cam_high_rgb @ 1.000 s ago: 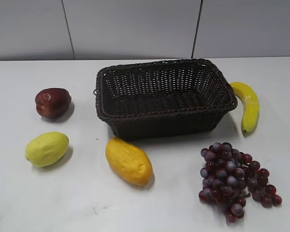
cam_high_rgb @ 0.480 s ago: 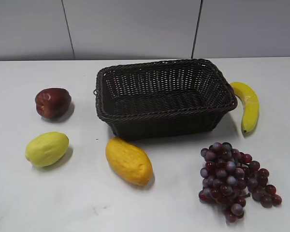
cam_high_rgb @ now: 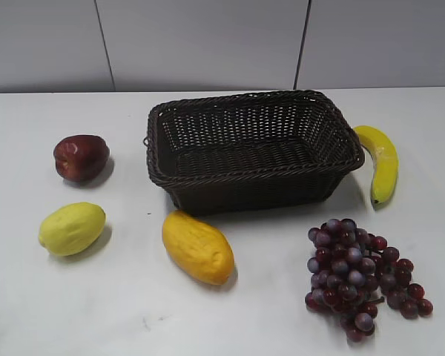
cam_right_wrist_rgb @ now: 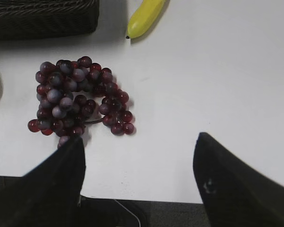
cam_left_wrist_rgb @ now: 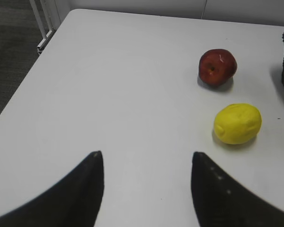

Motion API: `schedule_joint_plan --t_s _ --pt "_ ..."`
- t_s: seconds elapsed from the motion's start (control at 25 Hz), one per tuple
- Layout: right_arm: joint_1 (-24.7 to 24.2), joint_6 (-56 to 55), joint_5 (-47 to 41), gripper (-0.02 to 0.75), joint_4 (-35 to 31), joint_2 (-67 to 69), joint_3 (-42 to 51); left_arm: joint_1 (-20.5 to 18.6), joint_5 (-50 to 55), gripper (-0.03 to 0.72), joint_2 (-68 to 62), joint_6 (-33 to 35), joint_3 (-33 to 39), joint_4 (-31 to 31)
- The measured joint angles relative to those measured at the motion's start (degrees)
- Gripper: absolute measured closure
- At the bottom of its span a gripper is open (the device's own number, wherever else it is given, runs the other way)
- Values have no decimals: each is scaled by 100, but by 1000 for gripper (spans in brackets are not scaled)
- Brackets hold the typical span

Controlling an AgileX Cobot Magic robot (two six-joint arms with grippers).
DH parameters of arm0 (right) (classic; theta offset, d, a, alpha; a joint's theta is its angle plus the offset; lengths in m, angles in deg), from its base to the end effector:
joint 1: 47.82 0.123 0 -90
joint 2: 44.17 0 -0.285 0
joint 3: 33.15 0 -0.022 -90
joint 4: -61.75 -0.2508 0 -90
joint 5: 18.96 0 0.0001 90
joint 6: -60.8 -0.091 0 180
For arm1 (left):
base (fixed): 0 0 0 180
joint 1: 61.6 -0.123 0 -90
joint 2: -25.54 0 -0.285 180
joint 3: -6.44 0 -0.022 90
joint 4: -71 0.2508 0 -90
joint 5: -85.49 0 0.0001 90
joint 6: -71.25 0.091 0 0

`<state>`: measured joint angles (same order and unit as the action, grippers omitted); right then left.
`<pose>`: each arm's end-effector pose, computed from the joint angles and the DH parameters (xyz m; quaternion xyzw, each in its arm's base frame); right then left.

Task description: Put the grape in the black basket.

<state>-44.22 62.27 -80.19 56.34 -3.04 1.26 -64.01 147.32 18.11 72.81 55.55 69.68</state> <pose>0.0842 0.0128 0.3284 -0.0352 0.9280 0.0537 0.3670 -0.0054 -0.0021 0.2732 -0.0058 0.8587 0.0062 0.5123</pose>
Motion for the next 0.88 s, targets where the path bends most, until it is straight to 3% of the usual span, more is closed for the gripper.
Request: schedule_joint_plan --t_s 0.6,0.88 --pt "0 -228 -274 200 -527 2401 -1117 0 0 136 0 0 0 0" --pt "41 24 -200 200 -1367 3537 -1377 0 0 136 0 0 0 0"
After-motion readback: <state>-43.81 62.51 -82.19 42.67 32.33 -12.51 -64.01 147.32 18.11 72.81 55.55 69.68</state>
